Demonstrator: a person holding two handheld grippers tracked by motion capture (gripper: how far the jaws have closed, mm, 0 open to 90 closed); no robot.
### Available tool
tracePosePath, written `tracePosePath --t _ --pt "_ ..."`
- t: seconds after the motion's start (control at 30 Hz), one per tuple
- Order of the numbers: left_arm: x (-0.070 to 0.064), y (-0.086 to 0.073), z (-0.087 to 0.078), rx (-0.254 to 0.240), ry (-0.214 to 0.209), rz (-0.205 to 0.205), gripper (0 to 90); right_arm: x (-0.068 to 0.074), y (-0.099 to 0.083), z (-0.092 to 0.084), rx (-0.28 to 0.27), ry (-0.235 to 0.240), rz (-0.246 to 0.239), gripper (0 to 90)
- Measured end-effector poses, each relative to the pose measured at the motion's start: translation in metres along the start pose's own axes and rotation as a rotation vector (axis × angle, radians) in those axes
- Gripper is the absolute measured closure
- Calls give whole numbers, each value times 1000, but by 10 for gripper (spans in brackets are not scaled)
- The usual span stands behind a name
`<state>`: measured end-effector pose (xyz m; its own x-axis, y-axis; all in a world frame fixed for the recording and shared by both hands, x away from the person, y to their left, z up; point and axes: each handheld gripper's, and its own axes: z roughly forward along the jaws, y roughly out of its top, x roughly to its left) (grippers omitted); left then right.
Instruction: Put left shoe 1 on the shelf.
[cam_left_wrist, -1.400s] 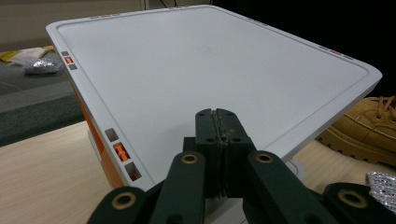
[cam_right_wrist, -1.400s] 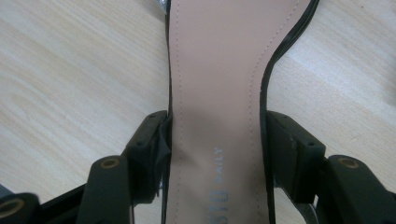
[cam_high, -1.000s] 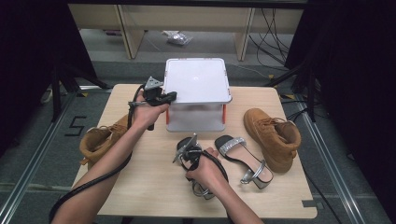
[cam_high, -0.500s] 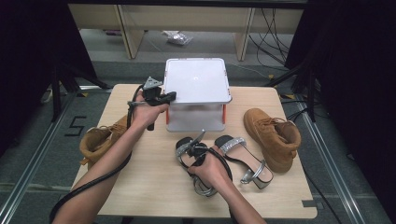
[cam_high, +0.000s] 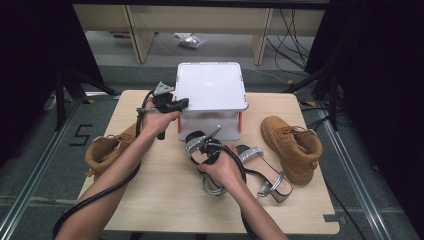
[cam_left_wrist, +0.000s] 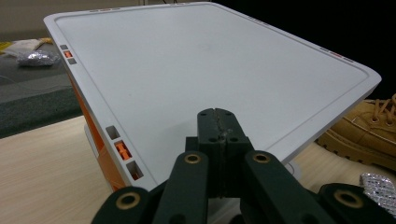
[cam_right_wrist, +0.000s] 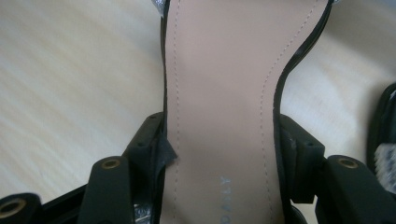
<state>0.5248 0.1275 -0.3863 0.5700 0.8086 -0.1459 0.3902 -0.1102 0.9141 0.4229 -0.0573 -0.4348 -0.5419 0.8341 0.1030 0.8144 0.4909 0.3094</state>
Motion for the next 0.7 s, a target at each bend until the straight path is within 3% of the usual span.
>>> tracePosePath --t 0.27,0.3,0.33,0.37,0.4,0.43,0.5,0.6,0.67,0.7 --pt "0 0 0 1 -2 -7 894 -7 29 4 -39 -23 11 434" --pt "1 0 0 3 -4 -12 894 -8 32 5 -38 -18 14 434" --pt "1 0 0 3 -6 -12 895 -11 37 8 -56 18 22 434" --pt "1 0 0 5 -6 -11 895 -13 40 10 -65 10 7 433" --pt "1 0 0 5 -6 -11 895 -12 46 10 -61 -2 53 434" --pt "2 0 0 2 -11 -13 895 -13 49 11 -63 -14 34 434" --pt "2 0 0 1 -13 -17 895 -14 60 14 -74 -54 46 433" --pt "1 0 0 -3 -13 -20 895 -15 69 20 -83 -71 61 433" --pt "2 0 0 2 -12 -14 895 -17 77 29 -103 -100 58 433" --pt "2 0 0 2 -13 -15 895 -19 78 33 -116 -114 31 433"
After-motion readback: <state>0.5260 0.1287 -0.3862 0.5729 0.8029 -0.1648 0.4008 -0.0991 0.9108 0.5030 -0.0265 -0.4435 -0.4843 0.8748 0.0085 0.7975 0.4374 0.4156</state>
